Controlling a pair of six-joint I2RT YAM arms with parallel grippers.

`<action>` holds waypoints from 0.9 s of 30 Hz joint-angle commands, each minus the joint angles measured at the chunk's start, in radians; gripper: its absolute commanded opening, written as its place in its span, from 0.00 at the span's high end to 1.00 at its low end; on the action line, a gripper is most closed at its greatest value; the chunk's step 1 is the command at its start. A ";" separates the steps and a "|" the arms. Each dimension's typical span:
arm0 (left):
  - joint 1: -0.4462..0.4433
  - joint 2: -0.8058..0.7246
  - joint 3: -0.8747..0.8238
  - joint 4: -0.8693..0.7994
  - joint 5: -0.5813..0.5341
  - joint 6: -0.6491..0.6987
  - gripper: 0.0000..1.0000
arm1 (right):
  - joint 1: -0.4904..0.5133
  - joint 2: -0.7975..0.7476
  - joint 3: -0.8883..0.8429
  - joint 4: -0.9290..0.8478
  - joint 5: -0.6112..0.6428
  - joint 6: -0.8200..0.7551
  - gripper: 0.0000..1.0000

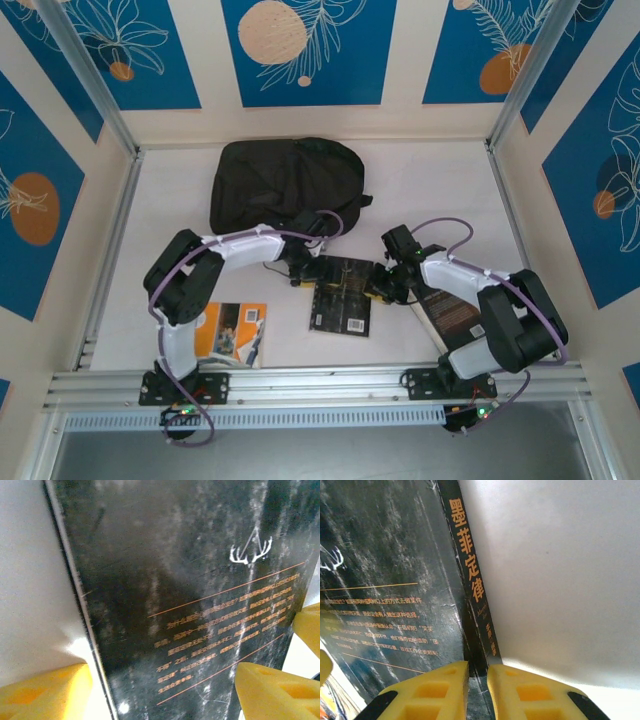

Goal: Pack the student bag
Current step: Pick up the book at the center of the table.

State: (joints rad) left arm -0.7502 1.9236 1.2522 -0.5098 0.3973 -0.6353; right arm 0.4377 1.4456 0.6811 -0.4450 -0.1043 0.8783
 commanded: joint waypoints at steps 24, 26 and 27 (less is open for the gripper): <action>-0.033 -0.135 -0.047 0.093 0.197 -0.058 0.68 | 0.025 0.061 -0.033 -0.016 -0.008 -0.008 0.78; -0.042 -0.117 -0.048 0.095 0.190 -0.061 0.71 | 0.027 0.052 -0.034 -0.021 -0.005 -0.006 0.79; -0.045 -0.110 -0.047 0.094 0.185 -0.060 0.72 | 0.028 0.047 -0.036 -0.023 -0.002 -0.005 0.79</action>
State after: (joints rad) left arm -0.7681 1.7912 1.2137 -0.4561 0.5125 -0.6830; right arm 0.4412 1.4612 0.6937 -0.4454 -0.1204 0.8780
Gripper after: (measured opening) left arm 0.290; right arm 0.216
